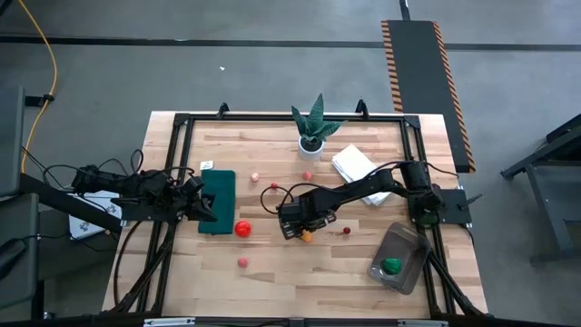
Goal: Pick and placing Produce into tupperware
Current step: Put the orange croissant into the black bin
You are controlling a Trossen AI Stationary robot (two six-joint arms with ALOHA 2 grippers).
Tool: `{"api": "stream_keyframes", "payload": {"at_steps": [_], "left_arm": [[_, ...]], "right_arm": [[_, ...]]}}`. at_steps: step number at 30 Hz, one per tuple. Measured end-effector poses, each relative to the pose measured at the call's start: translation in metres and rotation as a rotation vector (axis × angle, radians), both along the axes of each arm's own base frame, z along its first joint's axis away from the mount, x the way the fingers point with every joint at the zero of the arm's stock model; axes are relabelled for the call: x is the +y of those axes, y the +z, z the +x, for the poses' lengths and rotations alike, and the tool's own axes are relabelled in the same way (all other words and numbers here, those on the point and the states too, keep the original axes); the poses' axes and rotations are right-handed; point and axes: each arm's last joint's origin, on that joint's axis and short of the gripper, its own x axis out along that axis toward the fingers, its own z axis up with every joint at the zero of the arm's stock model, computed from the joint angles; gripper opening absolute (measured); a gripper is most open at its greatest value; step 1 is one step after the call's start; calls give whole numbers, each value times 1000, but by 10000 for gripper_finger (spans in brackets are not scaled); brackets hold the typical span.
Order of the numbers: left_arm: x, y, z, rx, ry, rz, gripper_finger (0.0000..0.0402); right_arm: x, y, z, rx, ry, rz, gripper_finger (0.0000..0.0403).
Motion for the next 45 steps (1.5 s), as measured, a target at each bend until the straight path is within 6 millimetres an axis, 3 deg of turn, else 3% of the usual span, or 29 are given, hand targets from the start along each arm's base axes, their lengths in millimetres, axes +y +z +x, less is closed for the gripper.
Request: {"api": "stream_keyframes", "payload": {"at_steps": [45], "left_arm": [[0, 0, 0, 0, -4, 0, 1]], "right_arm": [[0, 0, -1, 13, 4, 27, 204]]}}
